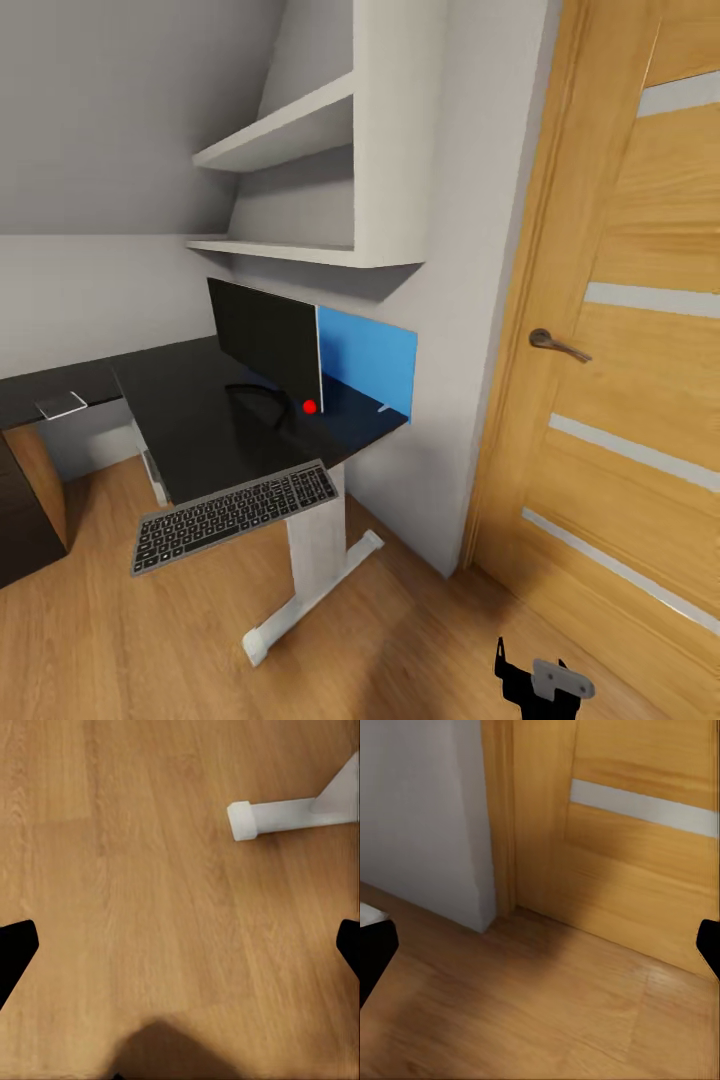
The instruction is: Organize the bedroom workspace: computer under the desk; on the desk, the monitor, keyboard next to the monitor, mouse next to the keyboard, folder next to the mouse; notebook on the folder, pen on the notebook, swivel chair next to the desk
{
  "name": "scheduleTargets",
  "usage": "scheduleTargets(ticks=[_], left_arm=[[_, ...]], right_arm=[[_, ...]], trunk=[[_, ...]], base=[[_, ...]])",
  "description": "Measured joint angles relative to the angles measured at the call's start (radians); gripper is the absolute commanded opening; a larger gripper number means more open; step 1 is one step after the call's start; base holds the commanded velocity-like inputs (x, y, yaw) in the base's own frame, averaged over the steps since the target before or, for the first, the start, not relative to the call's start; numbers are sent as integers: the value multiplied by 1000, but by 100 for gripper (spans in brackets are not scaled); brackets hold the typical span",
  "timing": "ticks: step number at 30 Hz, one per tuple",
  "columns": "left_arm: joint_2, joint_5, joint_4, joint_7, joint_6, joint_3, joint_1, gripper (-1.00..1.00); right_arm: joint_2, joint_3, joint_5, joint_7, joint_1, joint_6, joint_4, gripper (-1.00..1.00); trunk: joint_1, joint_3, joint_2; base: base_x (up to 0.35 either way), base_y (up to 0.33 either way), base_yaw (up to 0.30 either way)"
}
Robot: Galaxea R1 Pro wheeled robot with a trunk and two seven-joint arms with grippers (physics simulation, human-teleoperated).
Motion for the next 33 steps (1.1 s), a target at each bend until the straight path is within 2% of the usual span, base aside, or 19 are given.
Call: scheduleTargets(ticks=[8, 20, 29, 33], left_arm=[[0, 0, 0, 0, 0, 0, 0, 100], [0, 0, 0, 1, 0, 0, 0, 100], [0, 0, 0, 0, 0, 0, 0, 100], [0, 0, 0, 0, 0, 0, 0, 100]], right_arm=[[6, -1, -3, 18, 0, 1, -2, 100], [8, -2, -4, 18, 0, 1, -2, 100], [8, -2, -5, 18, 0, 0, -1, 100], [8, -2, -3, 19, 0, 1, -2, 100]], trunk=[[0, 0, 0], [0, -2, 0], [0, -8, 0], [0, -11, 0]], base=[[0, -185, 63], [0, -14, 267], [0, -270, 269], [0, -78, 260]])
